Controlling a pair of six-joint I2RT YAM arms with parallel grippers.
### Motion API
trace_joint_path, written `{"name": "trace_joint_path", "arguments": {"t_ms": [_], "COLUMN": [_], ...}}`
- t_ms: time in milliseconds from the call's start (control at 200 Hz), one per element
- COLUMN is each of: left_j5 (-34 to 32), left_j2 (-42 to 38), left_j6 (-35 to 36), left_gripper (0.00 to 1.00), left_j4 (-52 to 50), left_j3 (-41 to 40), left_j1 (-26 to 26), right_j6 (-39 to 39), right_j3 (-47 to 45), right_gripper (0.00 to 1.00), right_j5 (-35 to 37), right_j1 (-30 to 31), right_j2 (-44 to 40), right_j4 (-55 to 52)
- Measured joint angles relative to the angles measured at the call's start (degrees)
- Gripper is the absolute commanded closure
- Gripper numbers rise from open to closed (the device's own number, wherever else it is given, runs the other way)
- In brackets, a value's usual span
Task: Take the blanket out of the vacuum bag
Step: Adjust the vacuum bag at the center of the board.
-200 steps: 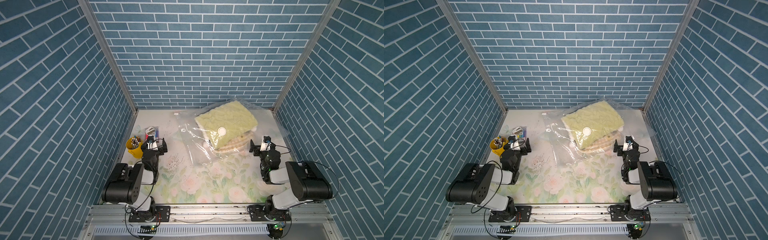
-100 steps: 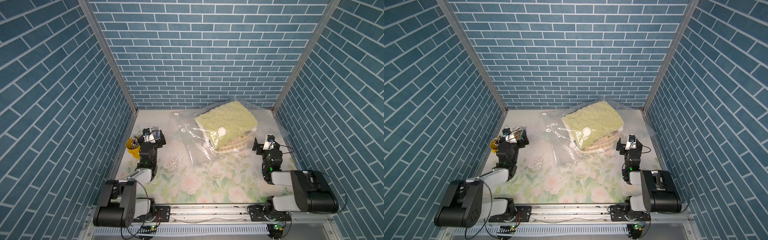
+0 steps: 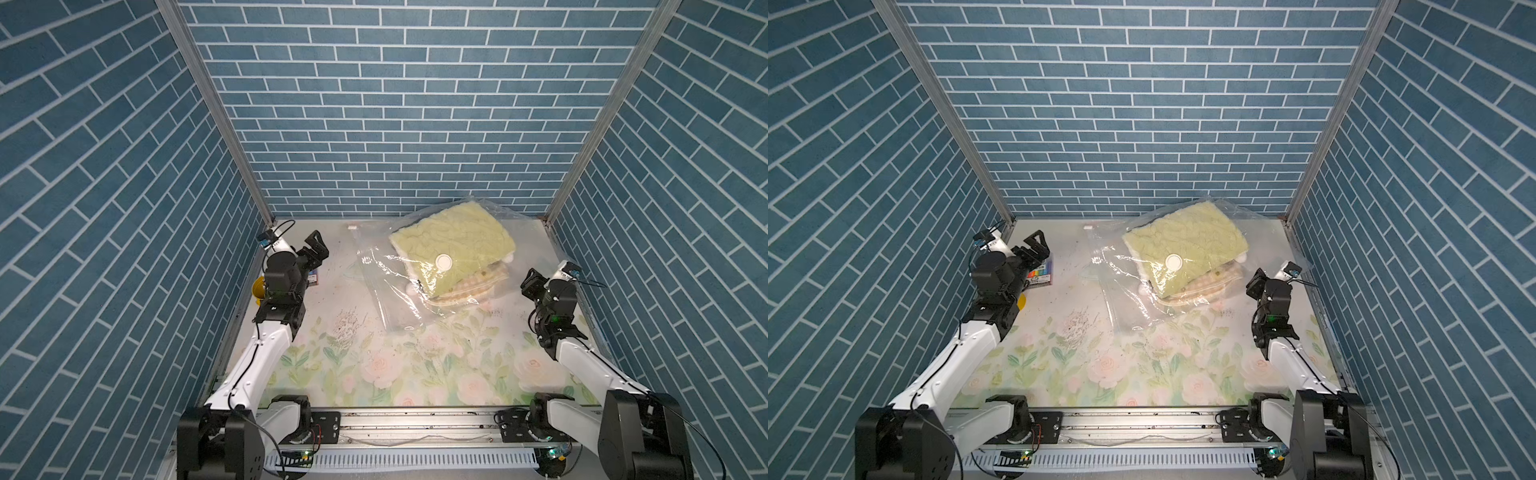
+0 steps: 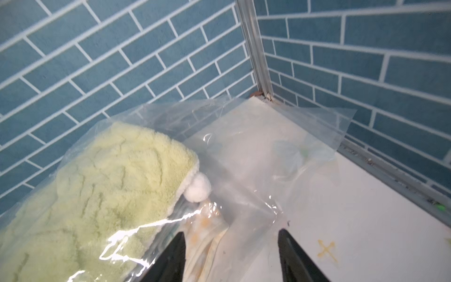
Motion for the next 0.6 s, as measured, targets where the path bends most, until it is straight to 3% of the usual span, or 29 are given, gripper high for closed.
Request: {"name": "trace_joint_path", "arguments": {"t_ms": [140,230,405,600], "left_j5": [3.3,6.8,15.6,20.0], "left_j2": [5.5,9.9,22.0,31.0], "left_j6": [1.3,1.6,0.8,-0.9], "left_gripper": [0.07,0.0,0.01,0.0], "left_j4": [-4.7,-5.0,-4.3,-4.2], "left_j3": [6.4,9.0,12.4,17.0], "left_j1": [-4.0,-4.7,-4.8,-5.2], "right_j6": [1.4,1.9,2.9,3.0], "right_j3": [2.2,3.3,3.5,4.5], "right_gripper": [0.43,0.37,0.29,0.27], "right_j5": [-5.3,-8.2,-11.8,-15.4], "right_j1": [0.0,0.0,0.0,0.0], "right_j2": [2.6,4.5,6.0,7.6], "right_j4": [-2.1,-2.7,-3.1,-3.5]}}
